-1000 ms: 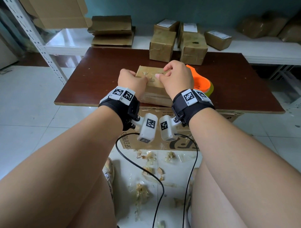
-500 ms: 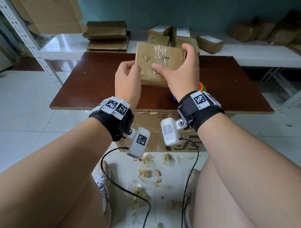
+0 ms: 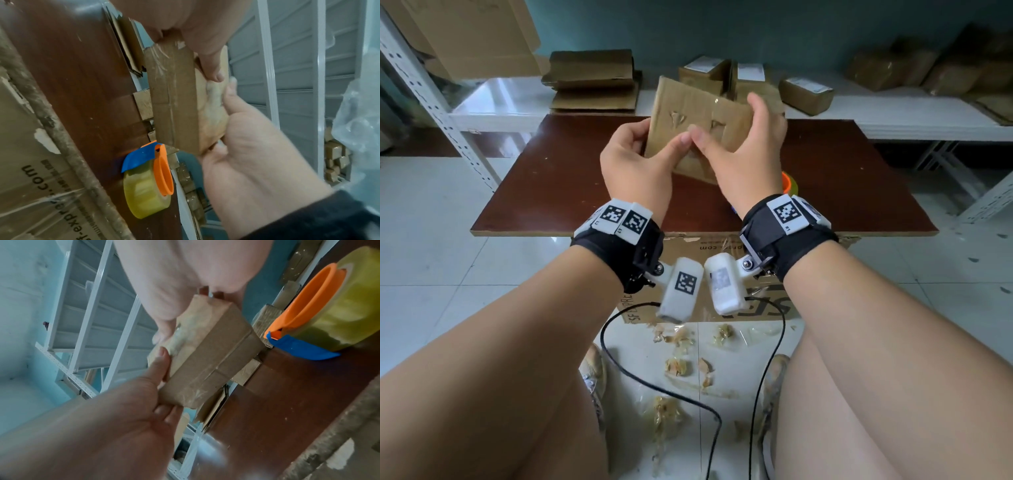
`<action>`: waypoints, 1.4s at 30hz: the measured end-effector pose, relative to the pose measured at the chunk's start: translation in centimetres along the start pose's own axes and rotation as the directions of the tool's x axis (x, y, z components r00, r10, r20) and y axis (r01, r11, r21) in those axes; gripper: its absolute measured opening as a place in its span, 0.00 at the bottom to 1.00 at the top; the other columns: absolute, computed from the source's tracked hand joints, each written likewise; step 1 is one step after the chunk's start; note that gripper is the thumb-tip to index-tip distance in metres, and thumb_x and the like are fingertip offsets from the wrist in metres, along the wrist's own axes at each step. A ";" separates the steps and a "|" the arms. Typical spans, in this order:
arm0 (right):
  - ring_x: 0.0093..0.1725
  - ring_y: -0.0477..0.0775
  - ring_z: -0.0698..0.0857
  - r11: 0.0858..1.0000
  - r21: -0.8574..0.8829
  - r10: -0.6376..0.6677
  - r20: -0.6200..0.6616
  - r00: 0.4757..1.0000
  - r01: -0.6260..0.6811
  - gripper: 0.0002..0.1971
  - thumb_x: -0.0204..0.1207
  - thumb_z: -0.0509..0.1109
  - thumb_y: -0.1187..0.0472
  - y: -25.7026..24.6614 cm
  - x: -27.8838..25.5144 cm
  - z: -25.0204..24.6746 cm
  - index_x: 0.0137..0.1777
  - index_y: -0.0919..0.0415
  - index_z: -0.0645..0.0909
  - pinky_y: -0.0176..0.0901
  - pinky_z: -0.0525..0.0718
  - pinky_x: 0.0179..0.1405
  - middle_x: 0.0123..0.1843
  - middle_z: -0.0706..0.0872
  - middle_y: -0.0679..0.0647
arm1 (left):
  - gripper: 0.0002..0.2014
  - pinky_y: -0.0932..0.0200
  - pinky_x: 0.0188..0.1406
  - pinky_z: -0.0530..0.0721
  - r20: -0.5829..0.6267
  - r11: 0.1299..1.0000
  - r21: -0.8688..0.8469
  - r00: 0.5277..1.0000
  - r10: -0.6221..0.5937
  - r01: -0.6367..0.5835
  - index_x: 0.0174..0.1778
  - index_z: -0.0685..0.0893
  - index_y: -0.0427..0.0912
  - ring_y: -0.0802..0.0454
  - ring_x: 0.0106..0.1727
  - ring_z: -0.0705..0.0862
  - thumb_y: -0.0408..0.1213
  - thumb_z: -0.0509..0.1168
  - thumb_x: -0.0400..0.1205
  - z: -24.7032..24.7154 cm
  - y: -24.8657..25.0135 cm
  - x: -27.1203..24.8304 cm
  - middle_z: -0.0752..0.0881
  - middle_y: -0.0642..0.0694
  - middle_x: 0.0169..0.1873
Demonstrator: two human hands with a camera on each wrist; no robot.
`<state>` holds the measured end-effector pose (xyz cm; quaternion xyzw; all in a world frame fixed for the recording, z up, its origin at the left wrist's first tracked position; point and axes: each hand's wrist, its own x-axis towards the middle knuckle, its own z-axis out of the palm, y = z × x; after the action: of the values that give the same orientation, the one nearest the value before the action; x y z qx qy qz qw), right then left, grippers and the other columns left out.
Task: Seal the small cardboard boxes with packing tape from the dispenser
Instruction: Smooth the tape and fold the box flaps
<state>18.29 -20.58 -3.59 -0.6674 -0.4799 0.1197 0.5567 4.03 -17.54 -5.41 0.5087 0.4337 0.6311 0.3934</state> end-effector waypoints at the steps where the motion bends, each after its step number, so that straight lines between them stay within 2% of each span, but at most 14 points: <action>1: 0.68 0.39 0.71 0.999 -0.032 0.024 0.033 0.999 -0.023 0.44 0.72 0.84 0.38 0.1 0.0 -0.1 0.85 0.52 0.70 0.17 0.69 0.54 0.80 0.67 0.52 | 0.24 0.44 0.56 0.95 0.016 1.000 -0.011 1.000 0.005 -0.005 0.59 0.90 0.41 0.50 0.51 0.96 0.46 0.89 0.71 -0.1 0.1 0.0 0.96 0.46 0.49; 4: 0.60 0.43 0.77 0.997 -0.041 0.071 0.041 0.997 -0.070 0.39 0.69 0.86 0.38 0.4 0.4 -0.7 0.77 0.49 0.77 0.31 0.74 0.59 0.70 0.68 0.49 | 0.17 0.49 0.55 0.94 0.079 0.999 -0.036 0.997 0.015 -0.012 0.61 0.92 0.36 0.49 0.52 0.96 0.38 0.84 0.79 -0.4 0.2 -0.1 0.97 0.45 0.49; 7: 0.61 0.45 0.78 0.996 -0.056 0.078 0.068 0.995 -0.074 0.34 0.72 0.85 0.40 0.5 0.6 -1.0 0.77 0.47 0.80 0.33 0.75 0.64 0.68 0.69 0.49 | 0.15 0.53 0.51 0.94 0.094 0.999 0.032 0.995 0.012 -0.015 0.61 0.93 0.36 0.52 0.50 0.96 0.39 0.81 0.81 -0.8 0.3 0.2 0.96 0.46 0.48; 16: 0.64 0.53 0.83 0.981 -0.123 0.174 0.203 0.964 -0.151 0.22 0.87 0.69 0.41 0.7 0.0 -0.8 0.78 0.45 0.80 0.41 0.78 0.65 0.72 0.72 0.53 | 0.32 0.68 0.51 0.89 0.179 0.925 0.373 0.984 0.005 -0.073 0.70 0.86 0.48 0.66 0.51 0.90 0.50 0.87 0.71 -1.9 0.5 0.9 0.91 0.60 0.54; 20: 0.62 0.50 0.79 0.965 -0.218 0.210 0.310 0.927 -0.146 0.38 0.66 0.78 0.24 1.3 -0.2 -0.7 0.71 0.44 0.80 0.44 0.81 0.61 0.69 0.72 0.51 | 0.38 0.54 0.59 0.93 0.230 0.910 0.414 0.971 -0.062 -0.040 0.74 0.87 0.46 0.59 0.55 0.92 0.48 0.90 0.68 -2.3 -0.1 2.2 0.92 0.56 0.56; 23: 0.58 0.55 0.84 0.954 -0.282 0.206 0.376 0.904 -0.100 0.43 0.53 0.71 0.12 2.2 0.1 -0.2 0.54 0.46 0.82 0.49 0.85 0.52 0.62 0.82 0.54 | 0.37 0.56 0.61 0.92 0.263 0.893 0.449 0.961 -0.090 -0.039 0.75 0.88 0.47 0.61 0.55 0.91 0.45 0.90 0.69 -2.7 -0.2 2.9 0.92 0.56 0.56; 25: 0.50 0.59 0.87 0.949 -0.298 0.219 0.381 0.898 -0.105 0.38 0.55 0.68 0.12 2.7 0.0 0.4 0.43 0.48 0.78 0.50 0.82 0.42 0.55 0.85 0.58 | 0.38 0.60 0.63 0.90 0.228 0.904 0.428 0.968 -0.102 -0.005 0.77 0.86 0.47 0.64 0.57 0.89 0.44 0.89 0.71 -2.8 -0.4 3.2 0.89 0.58 0.58; 27: 0.47 0.61 0.88 0.948 -0.297 0.228 0.377 0.898 -0.116 0.37 0.59 0.67 0.13 2.9 -0.2 1.0 0.40 0.50 0.75 0.56 0.87 0.42 0.52 0.86 0.60 | 0.38 0.58 0.72 0.86 0.179 0.913 0.407 0.980 -0.092 0.012 0.79 0.83 0.48 0.57 0.67 0.87 0.45 0.88 0.73 -2.4 -0.9 3.3 0.86 0.52 0.69; 30: 0.46 0.62 0.87 0.947 -0.297 0.228 0.351 0.908 -0.123 0.38 0.59 0.64 0.14 3.1 -0.7 2.0 0.42 0.52 0.77 0.65 0.91 0.48 0.52 0.86 0.60 | 0.41 0.65 0.78 0.67 0.088 0.845 0.528 0.984 -0.152 0.083 0.88 0.68 0.45 0.47 0.85 0.72 0.45 0.80 0.82 -1.0 -1.7 2.8 0.61 0.40 0.90; 32: 0.48 0.64 0.88 0.949 -0.275 0.244 0.330 0.912 -0.155 0.42 0.55 0.62 0.12 3.4 -0.6 2.6 0.44 0.53 0.79 0.66 0.92 0.47 0.51 0.87 0.59 | 0.41 0.53 0.81 0.75 0.045 0.836 0.486 0.948 -0.314 0.254 0.87 0.63 0.38 0.40 0.81 0.77 0.51 0.76 0.84 0.1 -1.9 2.3 0.65 0.36 0.86; 34: 0.49 0.66 0.89 0.954 -0.232 0.258 0.314 0.914 -0.190 0.45 0.52 0.63 0.11 4.1 -0.2 3.0 0.46 0.54 0.81 0.67 0.93 0.47 0.50 0.89 0.59 | 0.45 0.37 0.74 0.85 0.076 0.819 0.417 0.882 -0.464 0.395 0.85 0.63 0.38 0.35 0.72 0.84 0.57 0.73 0.78 1.0 -1.6 1.8 0.76 0.36 0.77; 37: 0.50 0.65 0.93 0.958 -0.167 0.270 0.243 0.932 -0.234 0.39 0.66 0.69 0.19 2.7 0.0 2.4 0.57 0.55 0.88 0.65 0.93 0.51 0.52 0.93 0.56 | 0.49 0.40 0.63 0.91 0.192 0.787 0.469 0.823 -0.535 0.402 0.83 0.66 0.45 0.39 0.65 0.88 0.58 0.74 0.67 0.9 -1.5 2.1 0.84 0.41 0.68; 39: 0.41 0.62 0.94 0.969 -0.121 0.233 0.176 0.956 -0.214 0.19 0.83 0.73 0.39 1.6 0.3 1.5 0.56 0.55 0.90 0.62 0.94 0.48 0.46 0.94 0.56 | 0.31 0.48 0.54 0.90 0.235 0.766 0.533 0.806 -0.543 0.361 0.74 0.73 0.45 0.48 0.56 0.89 0.54 0.74 0.79 0.5 -1.2 2.1 0.87 0.47 0.59; 42: 0.30 0.56 0.93 0.967 -0.054 0.253 0.260 0.932 -0.248 0.07 0.86 0.75 0.53 1.3 0.4 1.1 0.49 0.54 0.90 0.58 0.95 0.49 0.32 0.92 0.55 | 0.17 0.43 0.59 0.92 0.230 0.729 0.619 0.821 -0.522 0.290 0.65 0.80 0.48 0.46 0.56 0.91 0.52 0.72 0.85 -0.5 -1.6 2.2 0.89 0.48 0.58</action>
<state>18.37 -19.44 -4.90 -0.7068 -0.4622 0.2728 0.4608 3.28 -15.06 -6.29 0.6054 0.6140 0.2576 0.4362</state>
